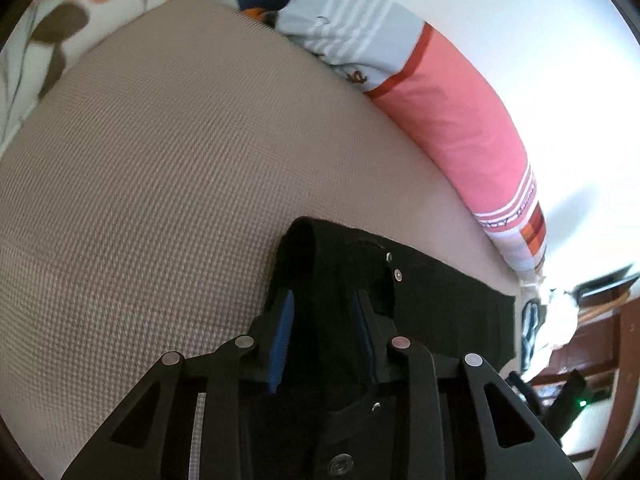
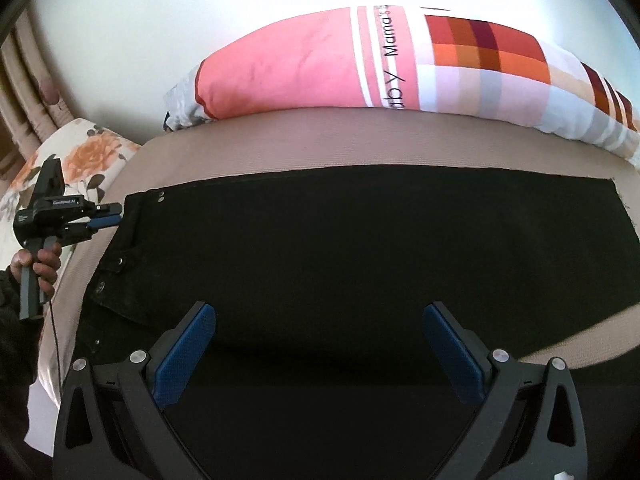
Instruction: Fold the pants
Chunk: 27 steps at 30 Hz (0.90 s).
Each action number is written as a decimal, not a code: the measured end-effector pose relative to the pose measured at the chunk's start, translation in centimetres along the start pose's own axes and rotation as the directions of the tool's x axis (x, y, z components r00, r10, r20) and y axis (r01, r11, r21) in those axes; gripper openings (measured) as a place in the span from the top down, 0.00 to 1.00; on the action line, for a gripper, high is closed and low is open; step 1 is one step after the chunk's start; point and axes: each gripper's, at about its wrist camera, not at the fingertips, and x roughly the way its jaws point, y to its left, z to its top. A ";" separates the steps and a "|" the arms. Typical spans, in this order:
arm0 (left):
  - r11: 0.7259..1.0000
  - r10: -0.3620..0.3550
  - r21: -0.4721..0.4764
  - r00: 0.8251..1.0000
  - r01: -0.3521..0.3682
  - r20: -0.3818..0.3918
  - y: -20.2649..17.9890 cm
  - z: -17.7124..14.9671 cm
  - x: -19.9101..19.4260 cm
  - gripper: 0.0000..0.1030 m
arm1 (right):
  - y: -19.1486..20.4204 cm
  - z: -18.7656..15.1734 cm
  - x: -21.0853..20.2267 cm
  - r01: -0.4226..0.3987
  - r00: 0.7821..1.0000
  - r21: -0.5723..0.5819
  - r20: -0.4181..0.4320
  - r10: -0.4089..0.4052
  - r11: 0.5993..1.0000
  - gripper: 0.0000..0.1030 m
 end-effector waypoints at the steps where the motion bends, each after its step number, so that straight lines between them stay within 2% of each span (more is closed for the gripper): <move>1: 0.999 -0.030 -0.012 1.000 0.030 -0.003 0.2 0.0 0.1 0.70 | 0.1 0.1 0.2 -0.001 1.000 -0.001 -0.004 0.001 1.000 0.00; 3: 0.997 -0.068 -0.023 0.998 0.068 -0.010 0.1 0.0 0.5 0.70 | 0.4 0.2 0.6 -0.002 1.000 -0.007 -0.006 0.002 1.000 0.00; 6: 0.997 -0.072 -0.006 0.997 0.072 -0.015 -0.6 0.4 1.3 0.70 | 0.9 0.4 0.8 0.001 1.000 -0.021 -0.006 -0.001 1.000 0.00; 10: 0.991 -0.135 -0.023 0.991 0.135 -0.001 -1.0 1.4 1.9 0.70 | 1.0 0.6 1.0 0.004 1.000 -0.026 -0.003 -0.004 1.000 0.00; 13: 0.989 -0.143 -0.021 0.990 0.143 0.001 -1.1 2.3 2.8 0.70 | 0.9 0.8 1.5 0.004 1.000 -0.024 -0.007 -0.004 1.000 0.00; 17: 0.987 -0.150 -0.064 0.989 0.149 -0.014 -0.7 2.7 4.6 0.70 | 0.6 1.4 2.2 -0.005 1.000 -0.020 -0.017 0.004 1.000 0.00; 19: 0.988 -0.144 -0.064 0.990 0.144 0.006 -0.7 2.6 4.7 0.70 | 0.3 1.9 2.5 -0.004 1.000 -0.028 -0.021 0.004 1.000 0.00; 21: 0.989 -0.135 -0.064 0.991 0.136 0.019 -0.8 2.5 4.6 0.77 | 0.0 2.4 2.9 -0.003 1.000 -0.044 -0.028 0.002 0.999 0.00; 22: 0.991 -0.113 -0.066 0.993 0.115 0.031 -1.0 2.3 4.5 0.91 | -0.1 2.7 3.0 0.000 1.000 -0.055 -0.031 -0.002 0.999 0.00; 25: 0.995 -0.092 -0.022 0.993 0.094 0.077 -2.2 1.4 3.2 0.92 | -0.9 3.8 3.5 -0.013 0.999 -0.098 -0.049 0.008 0.995 0.00; 27: 0.995 -0.095 0.045 0.988 0.090 0.119 -3.9 0.7 1.8 0.92 | -1.4 4.9 4.0 -0.041 0.997 -0.147 -0.075 0.031 0.988 0.00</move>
